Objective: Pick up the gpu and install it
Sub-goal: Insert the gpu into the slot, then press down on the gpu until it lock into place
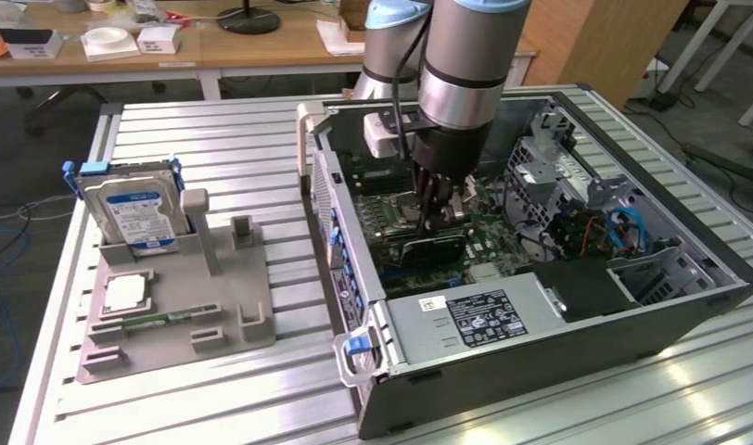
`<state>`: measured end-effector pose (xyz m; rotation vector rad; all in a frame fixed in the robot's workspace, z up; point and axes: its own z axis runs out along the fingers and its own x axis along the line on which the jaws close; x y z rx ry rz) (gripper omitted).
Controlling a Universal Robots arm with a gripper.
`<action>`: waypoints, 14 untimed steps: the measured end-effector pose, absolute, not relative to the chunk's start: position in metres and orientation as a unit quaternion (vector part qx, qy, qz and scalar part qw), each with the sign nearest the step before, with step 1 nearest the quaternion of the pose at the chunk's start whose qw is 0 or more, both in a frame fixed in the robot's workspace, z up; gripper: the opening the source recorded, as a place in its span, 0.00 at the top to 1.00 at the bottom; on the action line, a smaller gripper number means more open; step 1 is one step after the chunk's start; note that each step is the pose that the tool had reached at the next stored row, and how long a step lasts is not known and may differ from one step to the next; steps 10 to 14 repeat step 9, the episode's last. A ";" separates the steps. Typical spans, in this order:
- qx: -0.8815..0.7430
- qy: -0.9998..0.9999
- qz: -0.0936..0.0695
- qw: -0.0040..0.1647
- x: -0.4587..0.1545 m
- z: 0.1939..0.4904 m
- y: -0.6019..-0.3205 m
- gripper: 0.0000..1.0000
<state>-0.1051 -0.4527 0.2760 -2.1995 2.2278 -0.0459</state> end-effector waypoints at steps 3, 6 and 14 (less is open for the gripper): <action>-0.702 0.712 -0.015 0.005 -0.105 0.276 -0.453 0.90; -0.702 0.712 -0.015 0.005 -0.105 0.276 -0.453 0.90; -0.702 0.712 -0.015 0.005 -0.105 0.276 -0.453 0.90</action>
